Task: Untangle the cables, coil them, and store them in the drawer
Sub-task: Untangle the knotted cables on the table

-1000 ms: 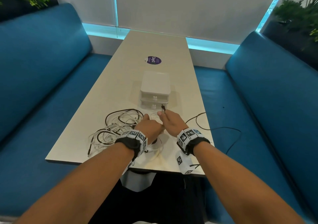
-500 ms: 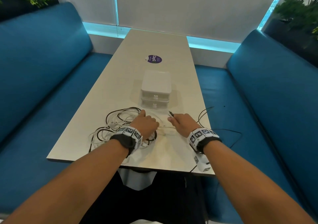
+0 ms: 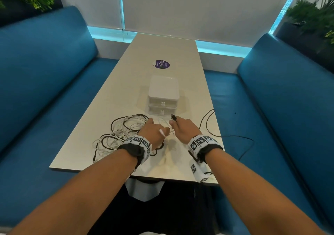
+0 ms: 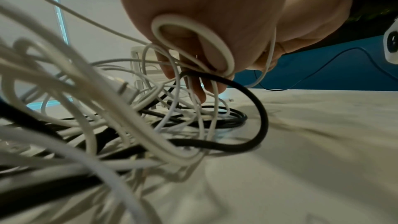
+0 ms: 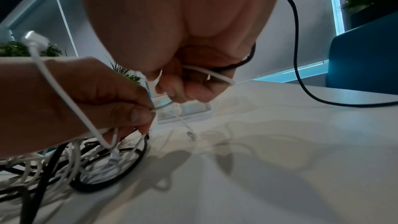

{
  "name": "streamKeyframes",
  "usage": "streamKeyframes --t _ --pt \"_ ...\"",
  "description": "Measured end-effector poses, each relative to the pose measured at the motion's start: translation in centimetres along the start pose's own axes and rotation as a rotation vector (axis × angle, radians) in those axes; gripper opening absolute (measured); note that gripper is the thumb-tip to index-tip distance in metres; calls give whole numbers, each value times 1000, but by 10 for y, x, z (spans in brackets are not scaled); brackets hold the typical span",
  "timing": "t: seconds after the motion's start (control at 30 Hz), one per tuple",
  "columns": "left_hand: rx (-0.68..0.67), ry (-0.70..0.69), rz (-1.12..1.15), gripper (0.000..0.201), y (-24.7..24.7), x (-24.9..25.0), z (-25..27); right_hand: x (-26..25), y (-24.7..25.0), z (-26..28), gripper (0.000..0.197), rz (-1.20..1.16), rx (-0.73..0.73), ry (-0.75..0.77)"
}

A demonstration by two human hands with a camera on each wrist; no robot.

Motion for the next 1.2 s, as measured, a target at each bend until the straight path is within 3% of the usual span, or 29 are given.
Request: streamKeyframes --t 0.2,0.43,0.6,0.73,0.83,0.93,1.2 --pt "-8 -10 -75 36 0 -1 0 -2 -8 -1 34 -123 -133 -34" --pt "-16 -13 -92 36 6 0 1 12 -10 0 30 -35 -204 -74" --pt "5 -8 -72 32 6 -1 1 8 -8 5 24 -52 -201 23" --pt "25 24 -112 24 2 -7 3 18 -1 5 24 66 -154 -4" --pt "8 77 -92 23 -9 -24 6 47 23 4 28 224 -70 -149" --pt "25 74 -94 25 -12 -30 7 73 38 6 28 232 -33 -270" --pt "47 63 -69 29 -3 -11 -2 33 18 2 36 98 18 -70"
Point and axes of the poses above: each hand's wrist, its own z-axis away from the middle knuckle, its own y-axis out of the back of the hand, x = y × z, the point moved 5 cm from there along -z, towards the middle knuckle, and after that the axes turned 14 degrees about -z, right-handed, at the moved point
